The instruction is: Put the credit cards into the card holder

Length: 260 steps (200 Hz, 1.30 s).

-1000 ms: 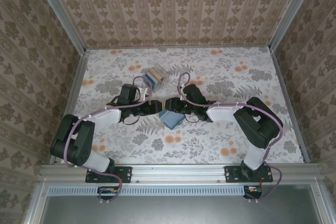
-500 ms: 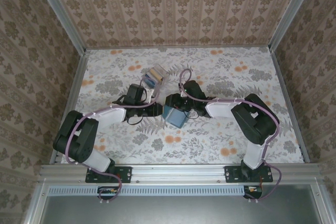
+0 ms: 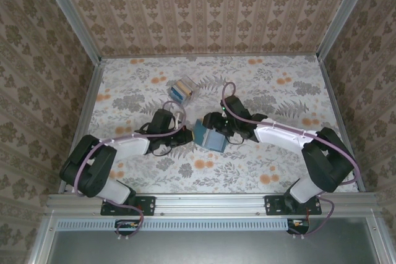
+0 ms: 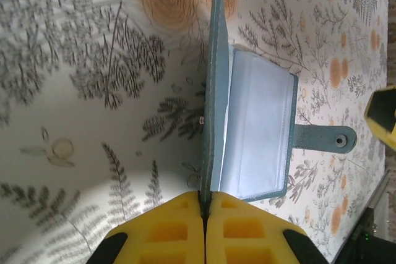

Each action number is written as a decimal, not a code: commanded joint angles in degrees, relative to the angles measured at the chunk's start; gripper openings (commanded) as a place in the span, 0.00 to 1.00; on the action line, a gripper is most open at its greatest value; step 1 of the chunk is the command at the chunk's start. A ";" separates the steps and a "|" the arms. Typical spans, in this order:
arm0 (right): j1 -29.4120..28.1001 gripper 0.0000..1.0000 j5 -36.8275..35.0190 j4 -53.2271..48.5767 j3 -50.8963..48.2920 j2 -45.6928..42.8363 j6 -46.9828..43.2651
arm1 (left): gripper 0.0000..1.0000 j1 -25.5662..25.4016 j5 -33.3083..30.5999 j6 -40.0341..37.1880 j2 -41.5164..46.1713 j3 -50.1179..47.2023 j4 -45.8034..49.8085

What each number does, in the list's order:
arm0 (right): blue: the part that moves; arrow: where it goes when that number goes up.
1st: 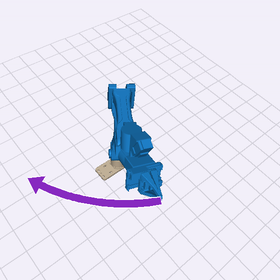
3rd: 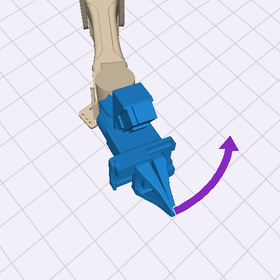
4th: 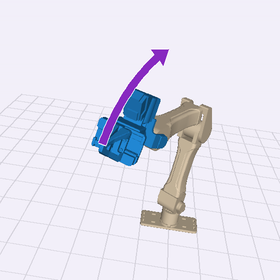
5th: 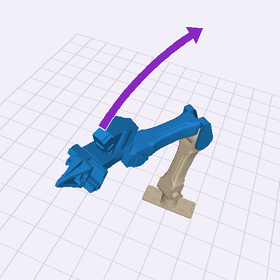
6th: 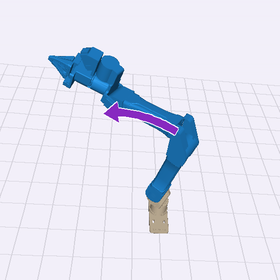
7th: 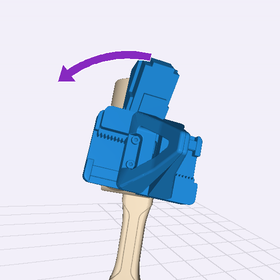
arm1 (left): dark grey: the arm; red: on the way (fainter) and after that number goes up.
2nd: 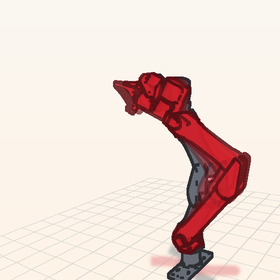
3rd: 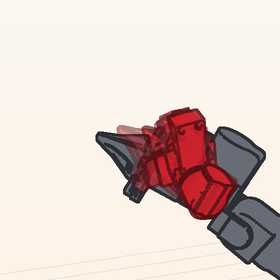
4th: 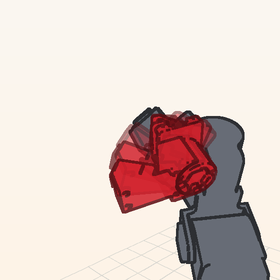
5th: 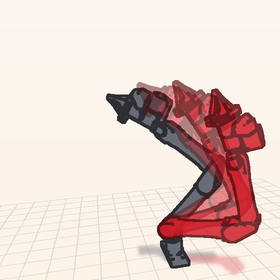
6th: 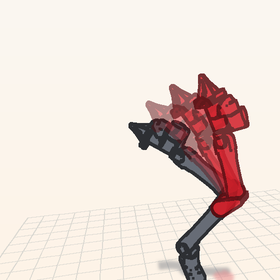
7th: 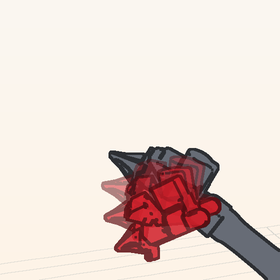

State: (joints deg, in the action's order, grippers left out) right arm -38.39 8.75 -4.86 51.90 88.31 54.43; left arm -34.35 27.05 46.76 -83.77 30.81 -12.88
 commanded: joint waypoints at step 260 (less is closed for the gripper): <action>-1.51 0.54 -15.26 -18.46 2.09 0.99 -3.02 | 0.03 -5.70 -7.47 9.84 -2.03 -3.56 -11.59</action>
State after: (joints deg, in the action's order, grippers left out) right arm -39.99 -2.94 -19.57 52.95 92.14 52.97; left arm -39.46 21.12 58.22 -86.04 27.68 -26.28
